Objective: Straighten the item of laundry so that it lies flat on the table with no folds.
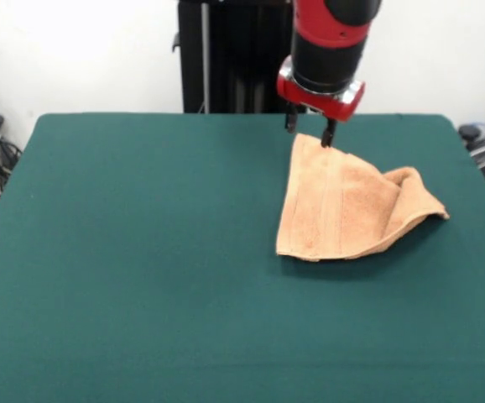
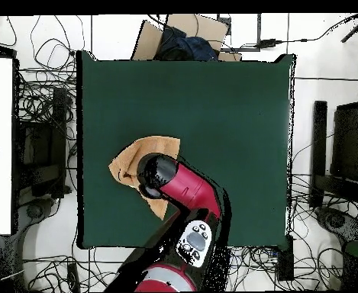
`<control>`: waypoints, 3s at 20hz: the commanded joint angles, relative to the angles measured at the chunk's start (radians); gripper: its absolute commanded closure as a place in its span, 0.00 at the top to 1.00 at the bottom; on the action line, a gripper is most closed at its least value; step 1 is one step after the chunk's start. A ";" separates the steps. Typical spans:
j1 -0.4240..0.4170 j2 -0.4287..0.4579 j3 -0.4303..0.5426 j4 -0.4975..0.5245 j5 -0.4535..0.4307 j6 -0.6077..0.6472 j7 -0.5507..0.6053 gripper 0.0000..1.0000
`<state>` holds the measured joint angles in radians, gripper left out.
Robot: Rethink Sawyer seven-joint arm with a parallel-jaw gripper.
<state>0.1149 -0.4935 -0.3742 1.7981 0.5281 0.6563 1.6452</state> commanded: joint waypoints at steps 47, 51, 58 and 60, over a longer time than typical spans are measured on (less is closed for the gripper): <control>-0.006 0.052 0.075 -0.040 -0.093 0.246 0.183 1.00; -0.032 0.057 0.083 -0.070 -0.130 0.316 0.149 1.00; -0.070 0.041 0.071 -0.094 -0.214 0.453 0.107 1.00; -0.074 0.033 0.076 -0.075 -0.218 0.335 0.077 1.00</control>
<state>0.0738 -0.4376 -0.3671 1.7588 0.3643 1.0464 1.6452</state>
